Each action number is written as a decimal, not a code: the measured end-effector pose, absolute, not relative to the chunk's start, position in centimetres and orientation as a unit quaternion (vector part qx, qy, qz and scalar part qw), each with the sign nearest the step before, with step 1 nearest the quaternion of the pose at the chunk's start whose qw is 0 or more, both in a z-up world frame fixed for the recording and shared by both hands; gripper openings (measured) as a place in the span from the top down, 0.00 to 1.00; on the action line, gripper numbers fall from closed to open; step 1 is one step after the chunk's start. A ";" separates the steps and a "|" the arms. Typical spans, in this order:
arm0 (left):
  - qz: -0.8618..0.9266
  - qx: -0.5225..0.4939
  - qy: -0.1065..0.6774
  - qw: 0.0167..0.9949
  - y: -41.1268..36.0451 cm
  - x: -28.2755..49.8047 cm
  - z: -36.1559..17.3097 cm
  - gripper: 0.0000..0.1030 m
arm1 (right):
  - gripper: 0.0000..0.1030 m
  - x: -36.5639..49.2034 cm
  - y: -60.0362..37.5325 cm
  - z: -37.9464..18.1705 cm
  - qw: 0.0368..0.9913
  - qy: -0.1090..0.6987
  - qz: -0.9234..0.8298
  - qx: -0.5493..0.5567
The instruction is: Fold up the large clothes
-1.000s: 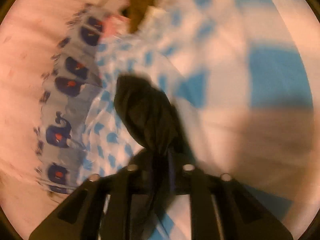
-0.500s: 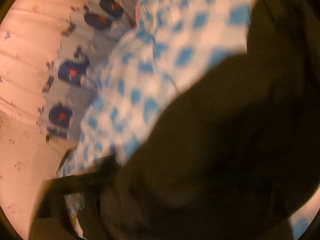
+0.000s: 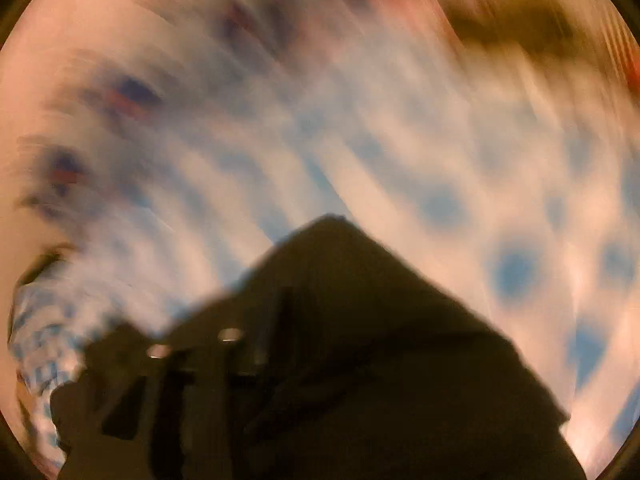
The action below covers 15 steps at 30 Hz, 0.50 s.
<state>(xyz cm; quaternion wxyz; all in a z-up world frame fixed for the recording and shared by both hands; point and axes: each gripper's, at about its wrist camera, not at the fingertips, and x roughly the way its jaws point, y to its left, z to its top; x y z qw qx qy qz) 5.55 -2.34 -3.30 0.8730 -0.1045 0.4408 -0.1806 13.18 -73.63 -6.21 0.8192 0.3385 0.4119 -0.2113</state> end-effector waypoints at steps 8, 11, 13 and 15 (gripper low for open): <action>-0.170 -0.070 0.408 0.895 -1.1 6.9 1.5 0.09 | 0.42 -1.3 -75.6 -11.5 0.773 0.270 -0.158 0.552; -0.181 -0.053 0.386 0.903 -1.1 10.4 3.5 0.09 | 0.34 -3.3 -73.6 -10.8 0.757 0.304 -0.126 0.564; -0.180 0.013 0.390 0.903 -3.2 13.7 3.0 0.09 | 0.33 -4.3 -71.3 -10.3 0.746 0.320 -0.112 0.574; -0.139 0.135 0.353 0.915 -6.3 15.9 2.1 0.09 | 0.29 -6.3 -67.6 -9.0 0.760 0.316 -0.091 0.561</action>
